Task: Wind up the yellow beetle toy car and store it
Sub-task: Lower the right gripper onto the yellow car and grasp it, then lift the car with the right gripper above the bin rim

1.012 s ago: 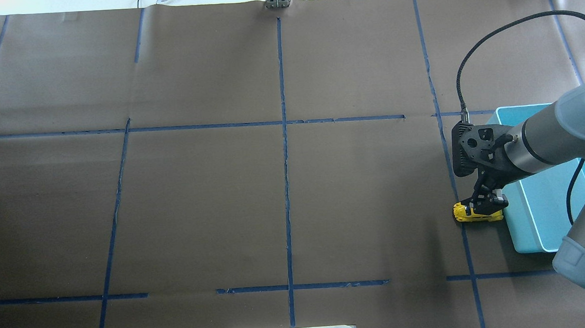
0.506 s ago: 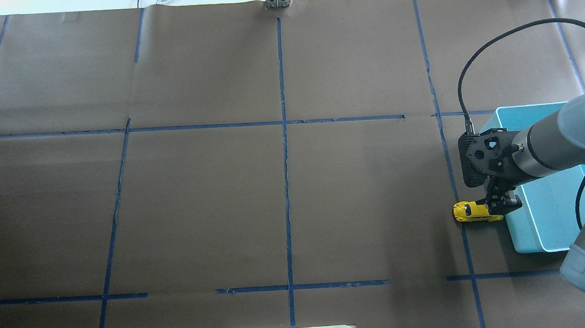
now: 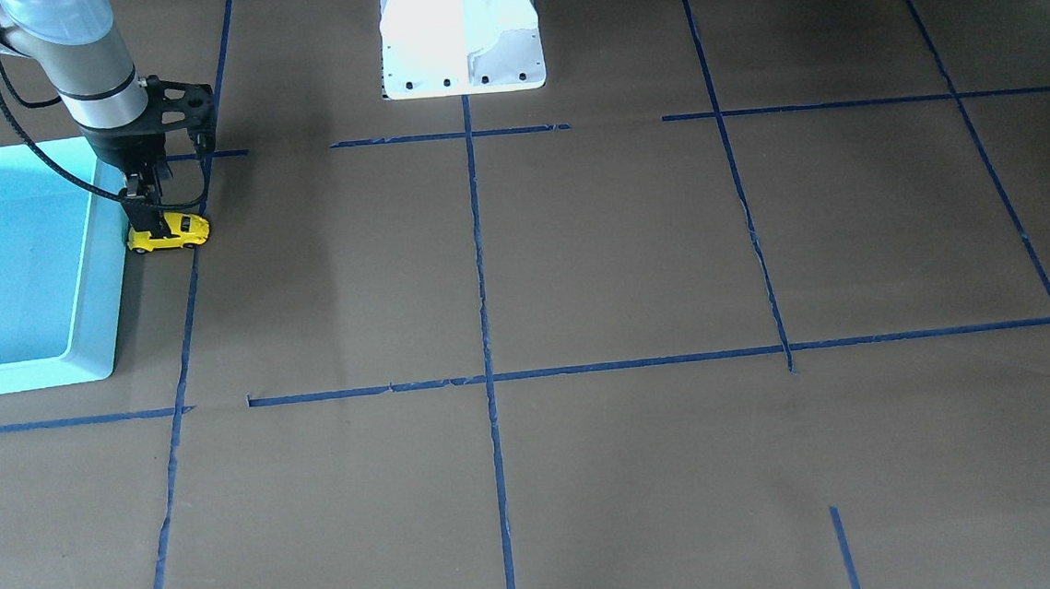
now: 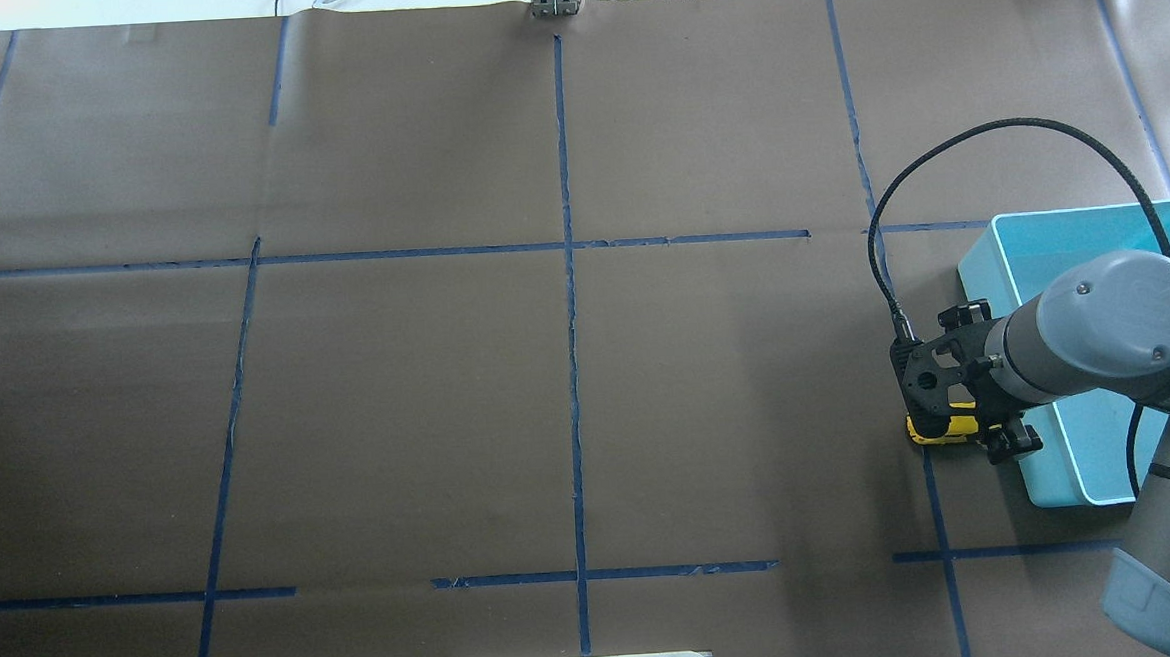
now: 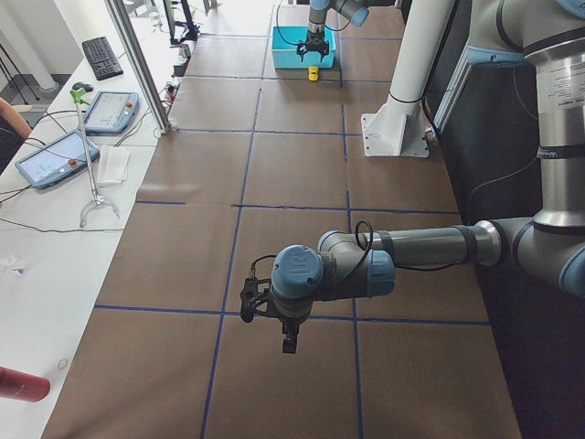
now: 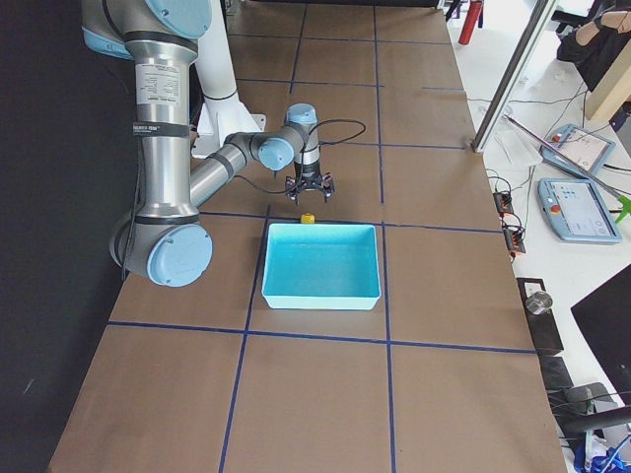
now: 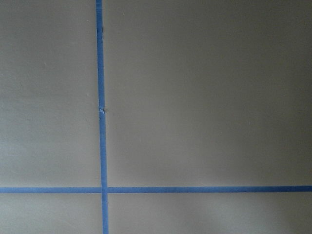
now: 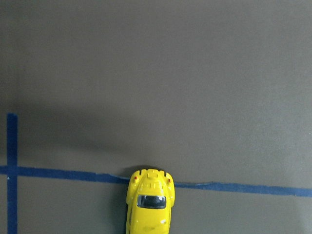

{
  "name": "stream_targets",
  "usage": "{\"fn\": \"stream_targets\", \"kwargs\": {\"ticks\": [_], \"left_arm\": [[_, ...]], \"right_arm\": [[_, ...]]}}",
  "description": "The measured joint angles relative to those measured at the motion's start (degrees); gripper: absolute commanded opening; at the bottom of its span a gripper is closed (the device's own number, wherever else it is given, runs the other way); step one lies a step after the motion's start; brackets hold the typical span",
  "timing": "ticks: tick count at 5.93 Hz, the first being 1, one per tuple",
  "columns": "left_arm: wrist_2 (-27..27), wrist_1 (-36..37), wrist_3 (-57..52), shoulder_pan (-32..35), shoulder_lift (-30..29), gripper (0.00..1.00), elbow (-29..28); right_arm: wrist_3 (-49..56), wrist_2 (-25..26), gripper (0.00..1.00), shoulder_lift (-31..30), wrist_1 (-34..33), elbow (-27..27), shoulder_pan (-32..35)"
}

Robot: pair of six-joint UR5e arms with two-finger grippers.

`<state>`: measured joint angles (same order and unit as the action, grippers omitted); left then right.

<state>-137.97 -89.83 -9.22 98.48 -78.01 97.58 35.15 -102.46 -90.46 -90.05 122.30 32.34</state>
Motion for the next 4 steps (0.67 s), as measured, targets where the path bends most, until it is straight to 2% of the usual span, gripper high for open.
{"fn": "stream_targets", "kwargs": {"ticks": [4], "left_arm": [[-0.02,5.23,0.47,0.13,-0.93,1.0,0.82]], "right_arm": [[1.77,0.65,1.0,0.66,-2.11,-2.31,-1.89]]}}
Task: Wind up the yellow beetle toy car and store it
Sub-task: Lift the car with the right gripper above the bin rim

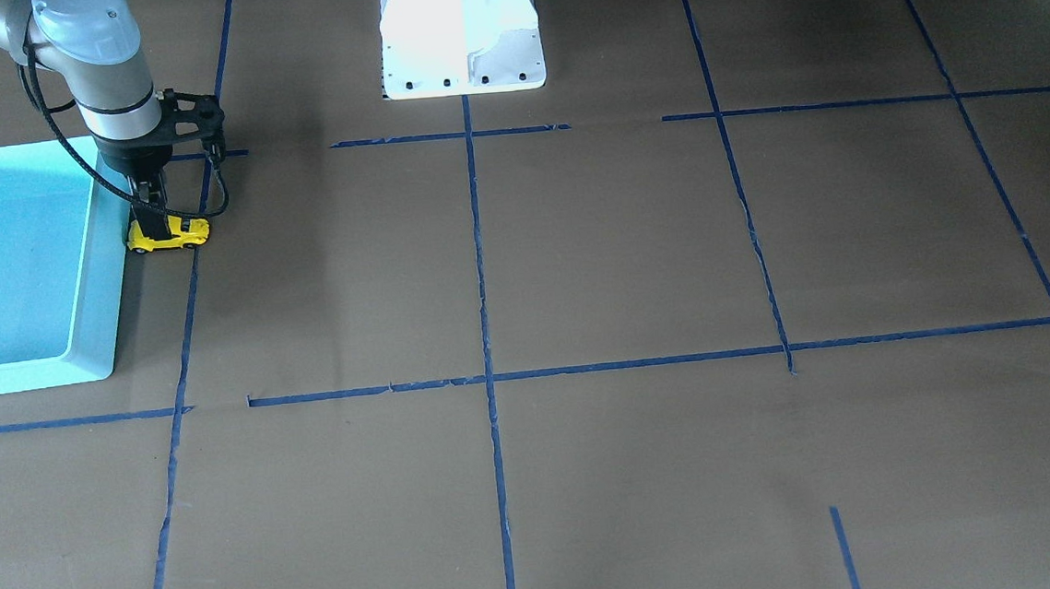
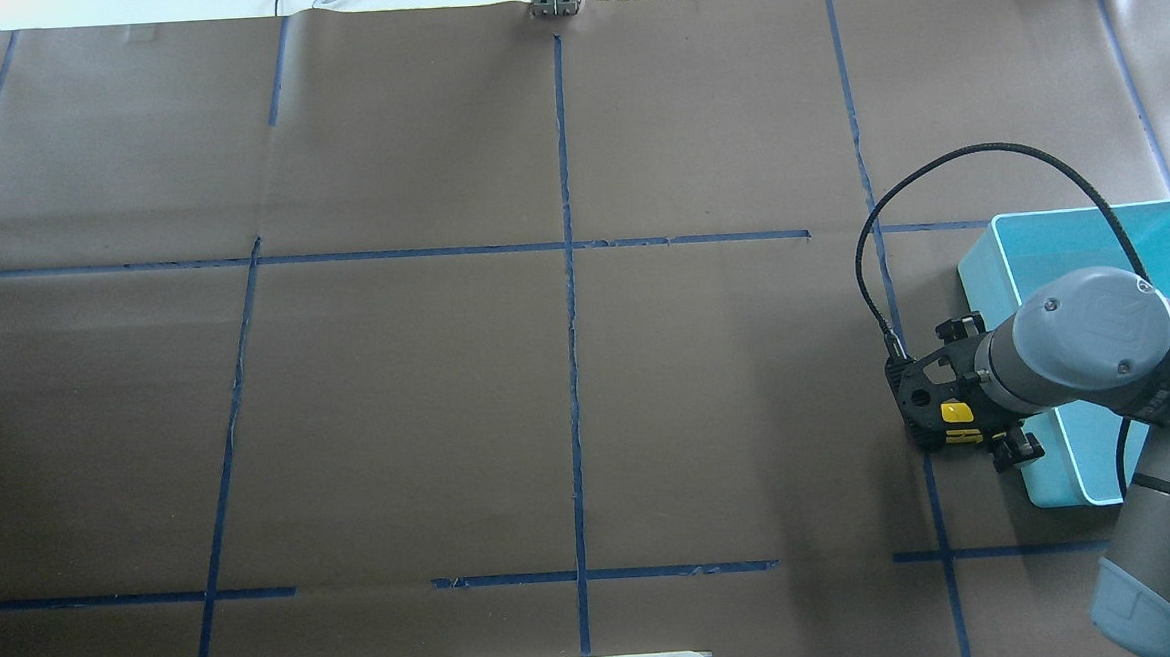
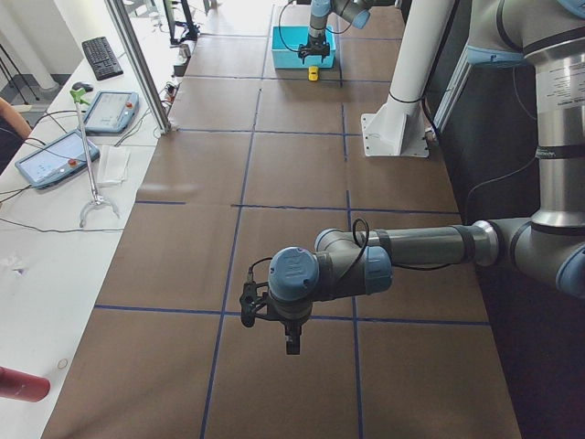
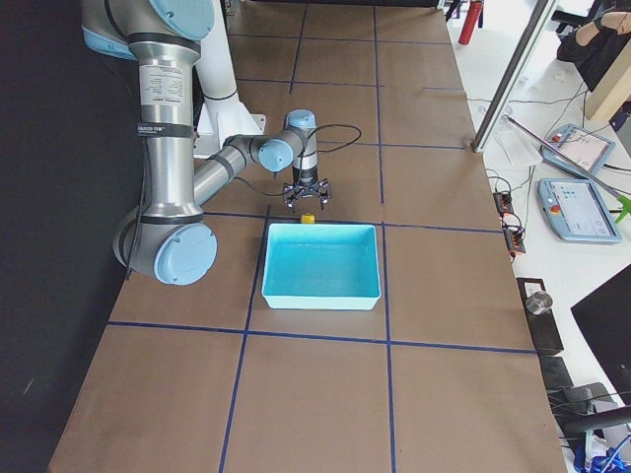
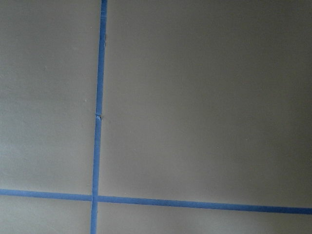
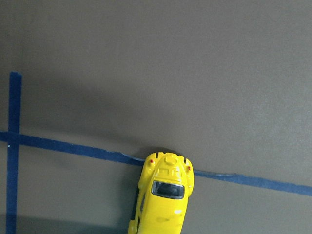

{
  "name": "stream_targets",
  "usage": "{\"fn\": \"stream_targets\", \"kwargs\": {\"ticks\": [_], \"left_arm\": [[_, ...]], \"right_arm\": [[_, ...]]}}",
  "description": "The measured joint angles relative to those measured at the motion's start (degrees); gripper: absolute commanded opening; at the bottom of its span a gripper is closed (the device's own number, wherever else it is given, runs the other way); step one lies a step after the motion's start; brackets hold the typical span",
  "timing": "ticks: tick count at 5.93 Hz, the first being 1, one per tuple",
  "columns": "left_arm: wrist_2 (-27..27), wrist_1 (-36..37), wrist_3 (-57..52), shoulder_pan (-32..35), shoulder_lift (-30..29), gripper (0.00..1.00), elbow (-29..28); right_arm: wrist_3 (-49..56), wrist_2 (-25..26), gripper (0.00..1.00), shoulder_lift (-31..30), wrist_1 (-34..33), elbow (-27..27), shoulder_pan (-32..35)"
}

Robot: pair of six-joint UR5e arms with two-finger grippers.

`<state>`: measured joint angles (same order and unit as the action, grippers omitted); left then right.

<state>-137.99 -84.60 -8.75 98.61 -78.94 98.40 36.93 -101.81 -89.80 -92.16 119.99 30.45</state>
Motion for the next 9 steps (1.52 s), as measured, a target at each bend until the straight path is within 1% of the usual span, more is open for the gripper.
{"fn": "stream_targets", "kwargs": {"ticks": [8,9], "left_arm": [[-0.34,-1.01,-0.38,0.0,0.01,1.0,-1.05],[-0.49,-1.01,-0.44,0.0,-0.01,1.0,-1.08]], "right_arm": [[-0.69,-0.04,0.99,1.38,0.32,-5.59,-0.73],[-0.65,-0.17,0.9,1.38,0.35,-6.02,-0.74]]}}
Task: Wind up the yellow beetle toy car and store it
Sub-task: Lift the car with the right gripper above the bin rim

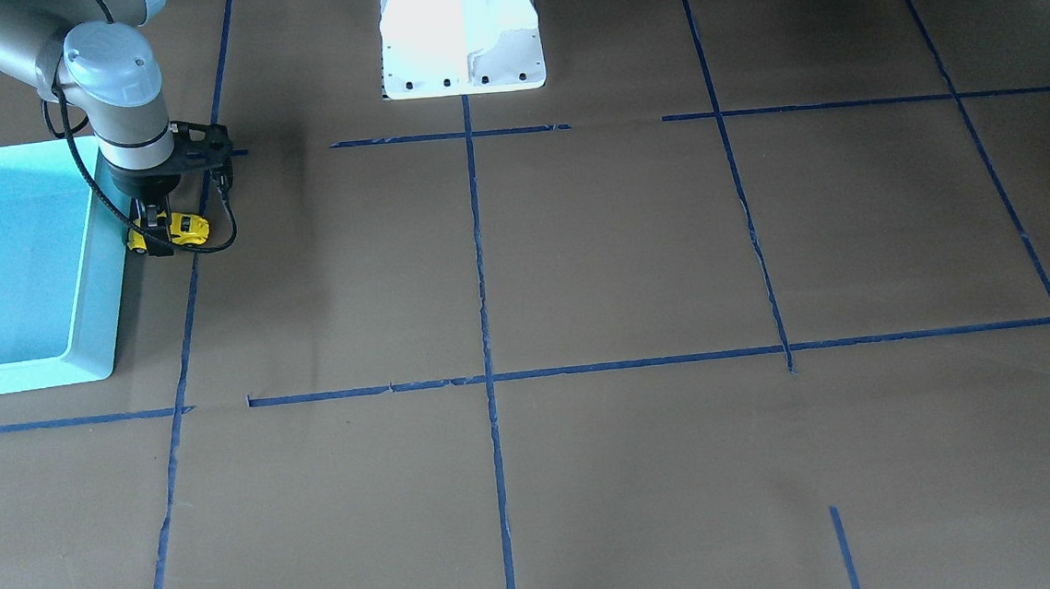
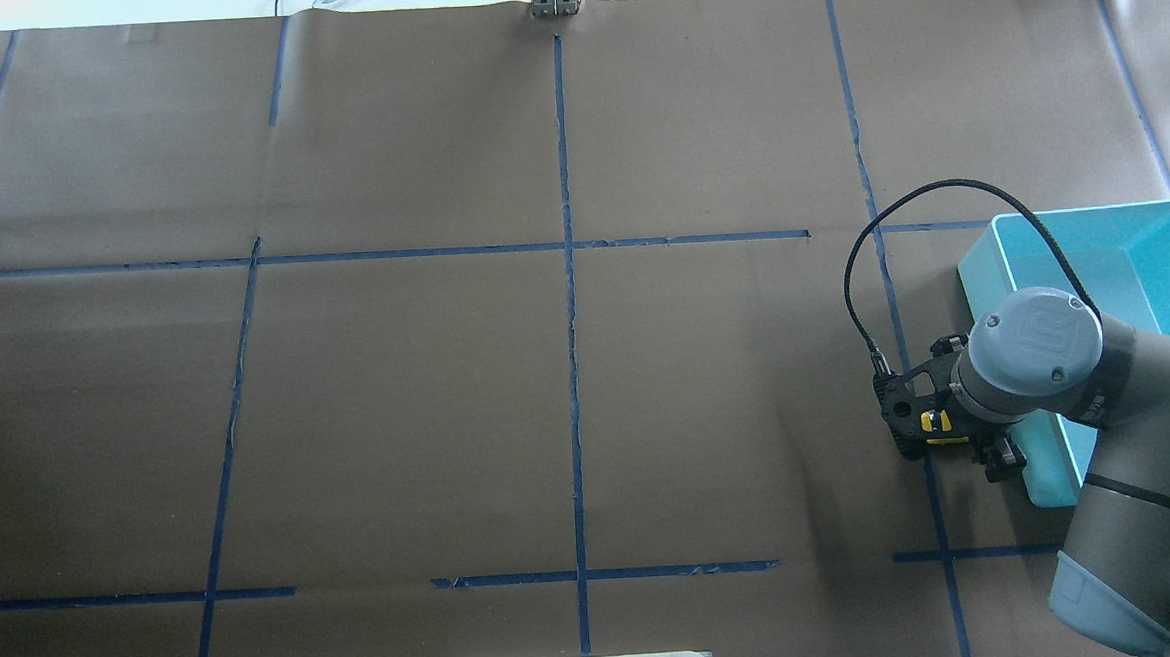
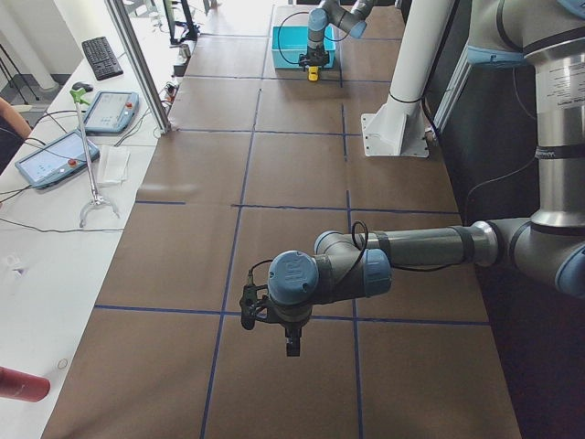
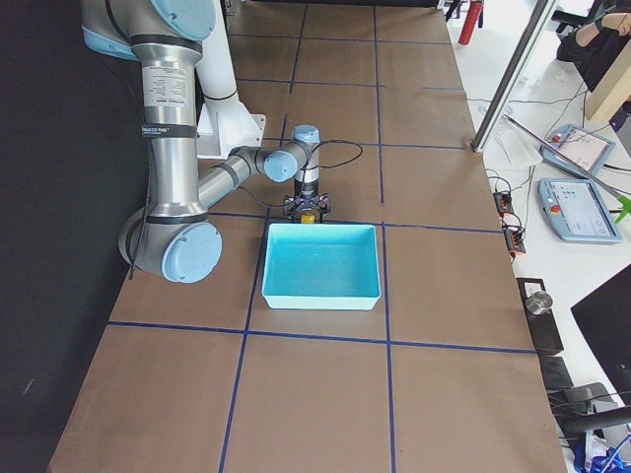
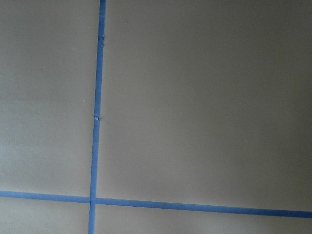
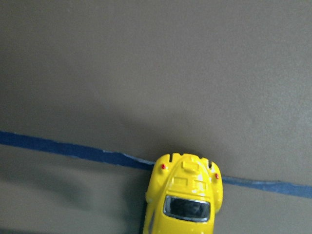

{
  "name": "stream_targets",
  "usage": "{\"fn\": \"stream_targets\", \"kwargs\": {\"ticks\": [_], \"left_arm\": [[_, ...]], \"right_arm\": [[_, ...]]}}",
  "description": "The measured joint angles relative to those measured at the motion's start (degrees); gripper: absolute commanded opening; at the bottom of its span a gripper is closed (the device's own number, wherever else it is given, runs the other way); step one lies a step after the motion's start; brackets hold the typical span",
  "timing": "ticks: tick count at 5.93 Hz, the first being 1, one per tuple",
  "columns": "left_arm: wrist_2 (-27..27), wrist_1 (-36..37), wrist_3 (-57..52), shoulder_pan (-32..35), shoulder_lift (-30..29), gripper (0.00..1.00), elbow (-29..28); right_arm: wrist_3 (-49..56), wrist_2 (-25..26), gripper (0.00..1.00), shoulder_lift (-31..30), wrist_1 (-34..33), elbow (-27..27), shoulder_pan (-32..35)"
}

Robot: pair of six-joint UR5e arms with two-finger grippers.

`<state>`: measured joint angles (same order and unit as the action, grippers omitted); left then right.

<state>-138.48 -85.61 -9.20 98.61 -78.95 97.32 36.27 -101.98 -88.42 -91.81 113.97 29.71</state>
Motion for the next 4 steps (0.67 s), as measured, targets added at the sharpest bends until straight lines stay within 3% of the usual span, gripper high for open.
{"fn": "stream_targets", "kwargs": {"ticks": [1,2,3,4], "left_arm": [[-0.11,-0.03,-0.08,0.0,-0.02,1.0,0.05],[-0.18,-0.06,-0.11,0.0,-0.02,1.0,0.2],[-0.2,-0.08,-0.14,0.0,-0.05,1.0,0.28],[-0.21,-0.08,-0.18,0.0,-0.06,1.0,0.28]], "right_arm": [[-0.03,-0.1,0.72,0.0,0.03,-0.33,0.01],[-0.18,-0.09,0.45,0.0,0.05,-0.48,0.05],[-0.34,-0.05,0.29,0.0,0.05,-0.49,0.08],[-0.37,-0.07,0.21,0.0,0.03,-0.48,0.09]]}}
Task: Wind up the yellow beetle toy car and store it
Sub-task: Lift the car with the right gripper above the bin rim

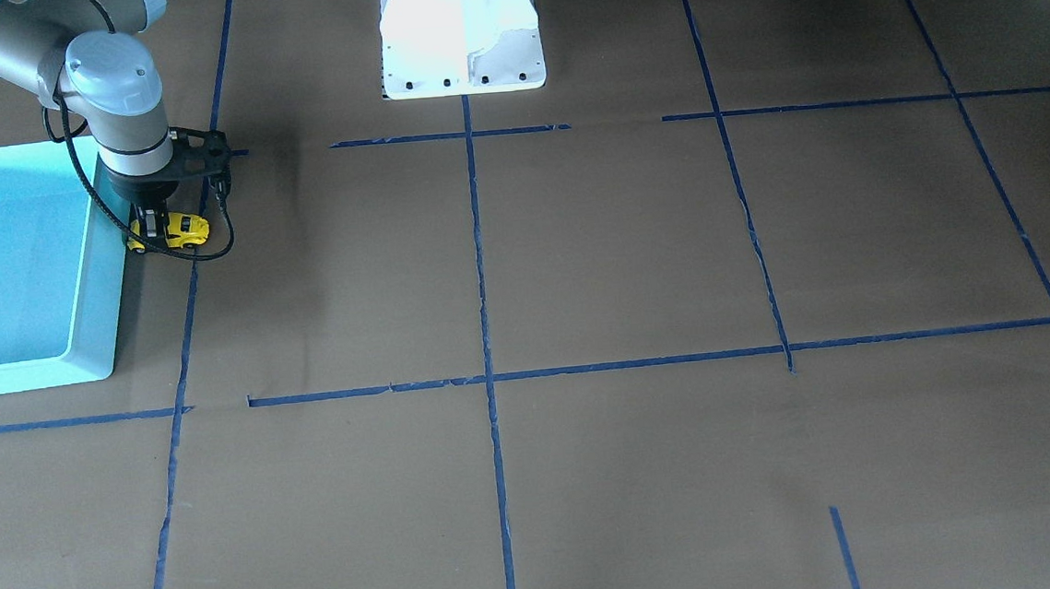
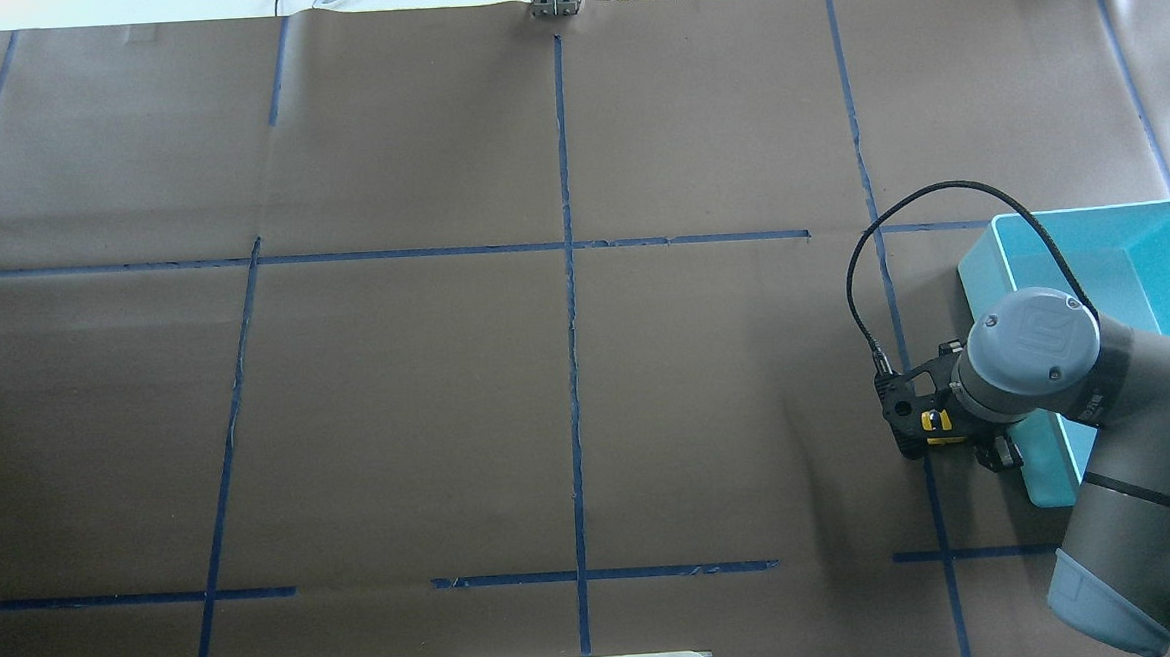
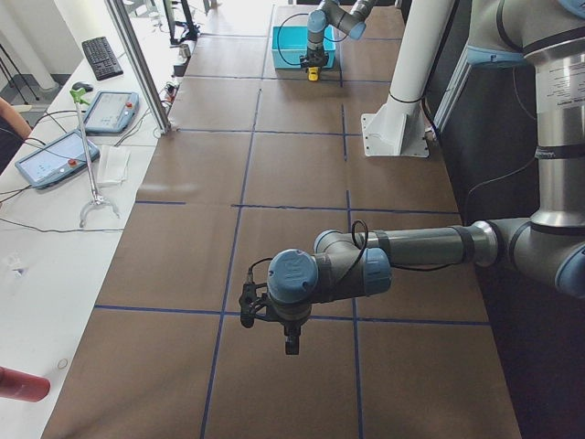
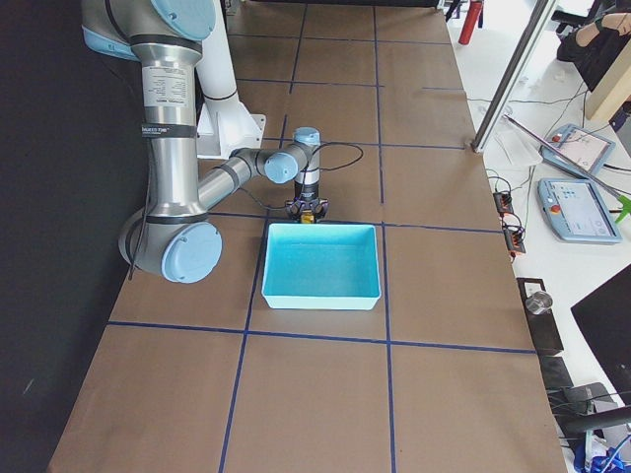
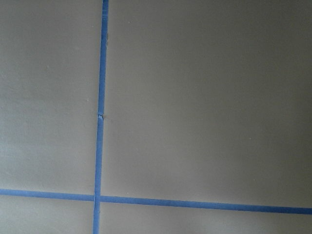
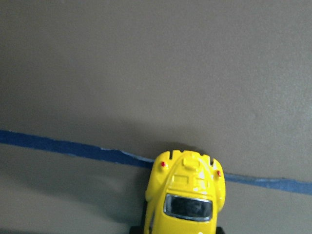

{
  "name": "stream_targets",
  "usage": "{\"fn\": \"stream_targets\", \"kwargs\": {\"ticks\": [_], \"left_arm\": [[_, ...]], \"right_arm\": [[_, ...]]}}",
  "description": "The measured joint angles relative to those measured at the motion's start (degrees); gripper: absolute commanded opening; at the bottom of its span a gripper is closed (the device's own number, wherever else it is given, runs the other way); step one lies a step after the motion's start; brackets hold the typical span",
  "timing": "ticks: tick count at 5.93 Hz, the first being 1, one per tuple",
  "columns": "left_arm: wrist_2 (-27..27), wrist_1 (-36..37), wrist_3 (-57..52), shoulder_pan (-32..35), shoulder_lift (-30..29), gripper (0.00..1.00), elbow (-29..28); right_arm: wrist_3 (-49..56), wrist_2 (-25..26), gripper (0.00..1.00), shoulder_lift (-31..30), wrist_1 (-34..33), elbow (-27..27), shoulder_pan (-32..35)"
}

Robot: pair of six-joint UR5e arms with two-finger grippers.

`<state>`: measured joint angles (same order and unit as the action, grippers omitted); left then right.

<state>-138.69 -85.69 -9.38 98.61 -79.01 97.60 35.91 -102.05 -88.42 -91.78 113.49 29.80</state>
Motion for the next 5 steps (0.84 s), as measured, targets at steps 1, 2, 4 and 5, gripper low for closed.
{"fn": "stream_targets", "kwargs": {"ticks": [1,2,4,5], "left_arm": [[0.0,-0.03,-0.02,0.0,0.0,1.0,-0.02],[0.0,-0.07,-0.02,0.0,0.0,1.0,-0.07],[0.0,-0.07,0.04,0.0,-0.01,1.0,-0.03],[0.0,-0.05,0.06,0.0,-0.01,1.0,0.05]], "right_arm": [[0.05,-0.22,0.19,0.0,-0.04,0.1,0.0],[0.16,-0.69,0.21,0.03,-0.14,0.31,0.15],[0.54,-2.31,0.21,2.01,-3.38,2.08,1.89],[0.74,-2.9,0.21,6.56,-10.48,3.86,3.26]]}}
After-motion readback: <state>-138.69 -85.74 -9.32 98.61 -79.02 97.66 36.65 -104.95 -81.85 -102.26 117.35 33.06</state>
